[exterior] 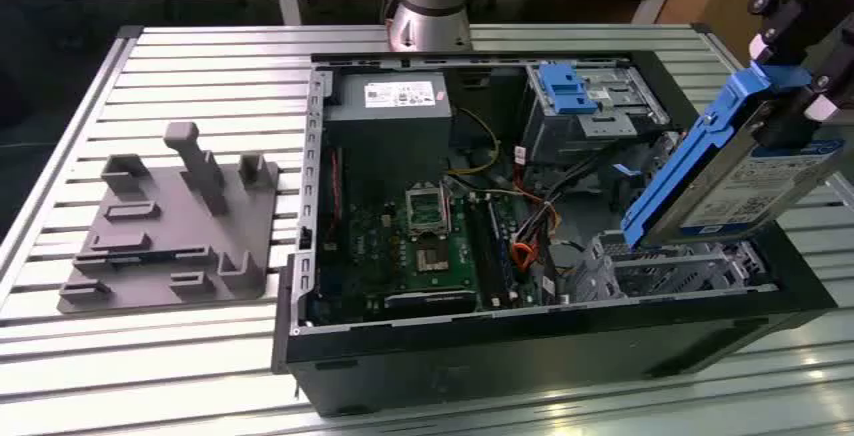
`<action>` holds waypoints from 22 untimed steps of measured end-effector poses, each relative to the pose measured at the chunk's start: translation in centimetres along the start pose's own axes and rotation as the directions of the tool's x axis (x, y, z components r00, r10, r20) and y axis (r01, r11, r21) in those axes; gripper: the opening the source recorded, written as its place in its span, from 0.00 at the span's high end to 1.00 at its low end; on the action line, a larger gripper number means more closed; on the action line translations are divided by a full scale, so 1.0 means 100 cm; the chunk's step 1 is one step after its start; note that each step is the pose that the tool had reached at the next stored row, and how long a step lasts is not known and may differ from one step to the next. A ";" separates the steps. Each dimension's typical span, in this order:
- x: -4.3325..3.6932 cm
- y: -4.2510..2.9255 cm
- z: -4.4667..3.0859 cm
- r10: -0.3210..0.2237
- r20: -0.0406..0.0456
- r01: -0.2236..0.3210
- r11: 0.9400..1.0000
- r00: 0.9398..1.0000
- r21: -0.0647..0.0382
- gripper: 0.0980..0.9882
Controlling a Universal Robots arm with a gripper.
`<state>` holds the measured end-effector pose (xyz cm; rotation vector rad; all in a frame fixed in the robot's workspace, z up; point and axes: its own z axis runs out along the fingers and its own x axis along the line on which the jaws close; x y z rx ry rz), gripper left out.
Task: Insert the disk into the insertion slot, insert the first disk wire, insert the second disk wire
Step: 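Insert the disk into the insertion slot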
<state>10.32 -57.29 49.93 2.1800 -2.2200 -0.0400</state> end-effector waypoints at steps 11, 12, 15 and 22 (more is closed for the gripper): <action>0.0000 0.0000 0.0000 0.000 0.000 0.000 1.000 1.000 0.000 0.70; 0.0000 0.0000 0.0000 0.000 0.000 0.000 1.000 1.000 0.000 0.70; 0.0000 0.0000 0.0000 0.000 0.000 0.000 1.000 1.000 0.000 0.70; 0.0009 0.0000 0.0001 -0.001 0.030 0.001 1.000 1.000 0.000 0.70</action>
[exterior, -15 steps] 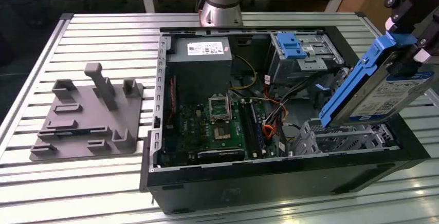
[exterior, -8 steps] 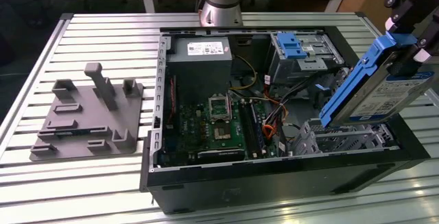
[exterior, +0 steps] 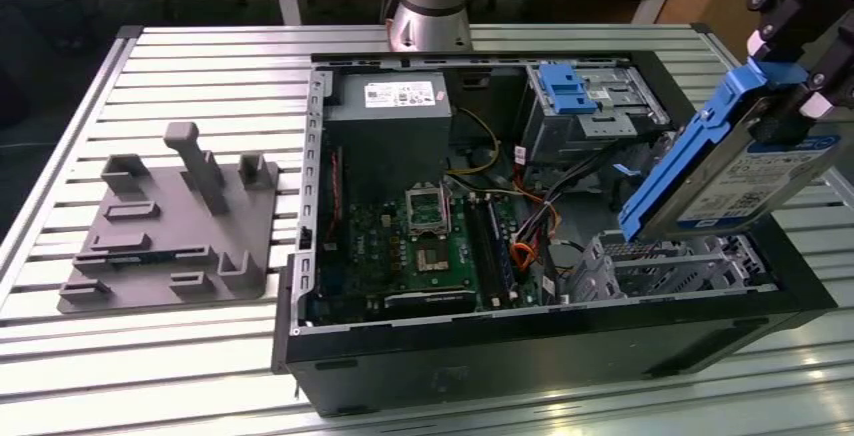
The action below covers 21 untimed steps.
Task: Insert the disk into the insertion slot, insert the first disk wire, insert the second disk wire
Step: 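Insert the disk into the insertion slot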
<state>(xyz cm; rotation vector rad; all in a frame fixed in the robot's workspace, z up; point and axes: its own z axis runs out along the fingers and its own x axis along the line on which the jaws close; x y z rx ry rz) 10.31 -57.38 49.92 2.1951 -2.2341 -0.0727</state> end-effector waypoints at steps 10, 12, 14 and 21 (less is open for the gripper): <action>0.0036 0.0000 -0.0002 -0.003 0.068 0.003 1.000 0.998 0.000 0.70; 0.0036 0.0000 -0.0002 -0.003 0.069 0.003 1.000 0.998 0.000 0.70; 0.0036 0.0000 -0.0002 -0.003 0.068 0.003 1.000 0.998 0.000 0.70; 0.0037 -0.0012 -0.0002 -0.003 0.069 0.003 1.000 0.998 0.000 0.70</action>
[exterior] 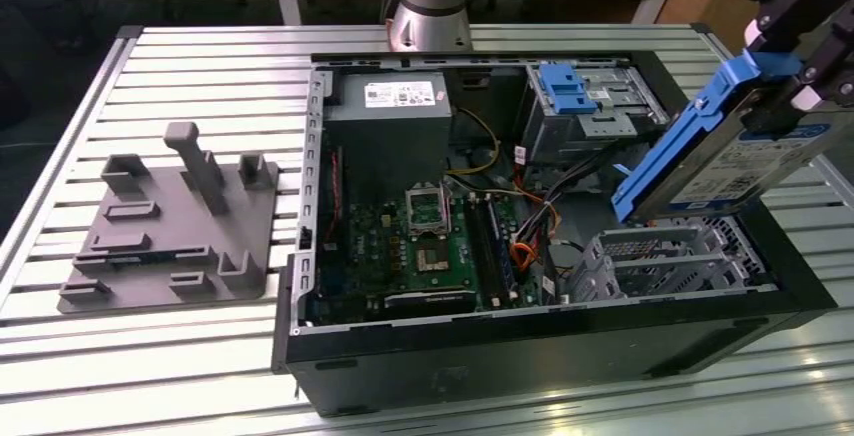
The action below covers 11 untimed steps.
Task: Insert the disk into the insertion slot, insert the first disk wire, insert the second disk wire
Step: 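Insert the disk into the insertion slot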
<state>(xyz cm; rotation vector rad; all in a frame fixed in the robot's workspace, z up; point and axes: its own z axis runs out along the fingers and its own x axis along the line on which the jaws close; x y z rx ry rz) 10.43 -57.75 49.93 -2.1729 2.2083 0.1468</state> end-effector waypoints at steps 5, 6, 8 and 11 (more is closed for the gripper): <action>-0.0001 -0.0058 -0.0002 0.000 0.000 0.000 1.000 1.000 0.000 0.70; -0.0002 -0.0068 -0.0002 0.000 0.000 0.000 1.000 1.000 0.000 0.70; -0.0001 -0.0088 -0.0002 0.000 0.000 0.000 1.000 1.000 -0.001 0.70; -0.0002 -0.0119 -0.0001 0.000 0.000 0.000 1.000 1.000 -0.001 0.70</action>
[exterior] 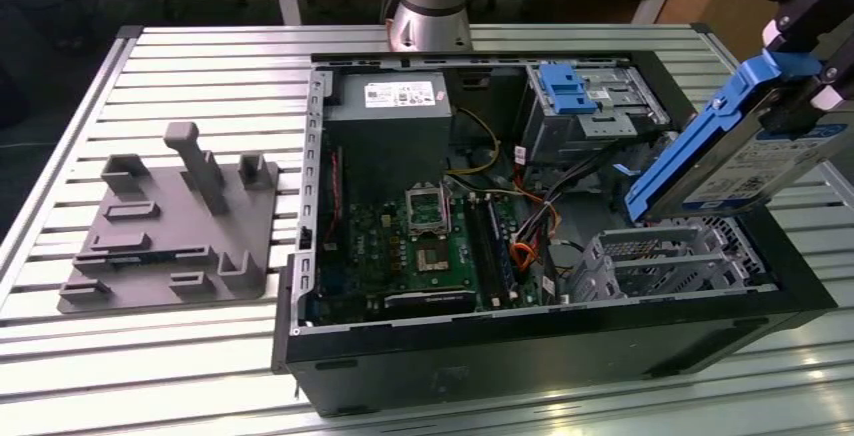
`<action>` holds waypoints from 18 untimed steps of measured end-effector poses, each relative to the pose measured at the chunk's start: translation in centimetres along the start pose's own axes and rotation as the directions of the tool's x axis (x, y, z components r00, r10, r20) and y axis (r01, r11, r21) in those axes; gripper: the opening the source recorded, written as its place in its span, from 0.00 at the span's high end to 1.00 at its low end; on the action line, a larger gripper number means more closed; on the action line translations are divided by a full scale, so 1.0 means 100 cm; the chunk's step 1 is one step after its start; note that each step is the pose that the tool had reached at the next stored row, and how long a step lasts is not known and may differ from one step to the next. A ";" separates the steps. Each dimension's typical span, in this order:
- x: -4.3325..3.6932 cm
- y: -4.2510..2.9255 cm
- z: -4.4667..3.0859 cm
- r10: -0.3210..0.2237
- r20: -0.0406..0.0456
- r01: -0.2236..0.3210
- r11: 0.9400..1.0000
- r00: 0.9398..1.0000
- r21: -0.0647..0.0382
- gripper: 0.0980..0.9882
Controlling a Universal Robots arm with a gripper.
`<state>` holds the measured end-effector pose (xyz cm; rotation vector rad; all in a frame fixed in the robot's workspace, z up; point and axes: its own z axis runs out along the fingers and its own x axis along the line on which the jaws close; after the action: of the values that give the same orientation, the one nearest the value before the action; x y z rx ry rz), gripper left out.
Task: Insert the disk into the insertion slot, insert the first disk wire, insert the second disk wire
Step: 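Insert the disk into the insertion slot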
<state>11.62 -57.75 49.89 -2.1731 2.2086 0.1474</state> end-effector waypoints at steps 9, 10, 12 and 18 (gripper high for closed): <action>0.0001 -0.0005 0.0008 0.000 0.000 0.000 1.000 1.000 0.000 0.70; 0.0002 -0.0005 0.0011 0.000 0.000 0.000 1.000 1.000 0.000 0.70; 0.0003 -0.0006 0.0019 0.000 0.000 0.000 1.000 1.000 0.000 0.70; 0.0005 -0.0007 0.0047 0.000 0.000 0.000 1.000 1.000 0.000 0.70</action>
<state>11.67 -57.76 49.41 -2.1730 2.2087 0.1473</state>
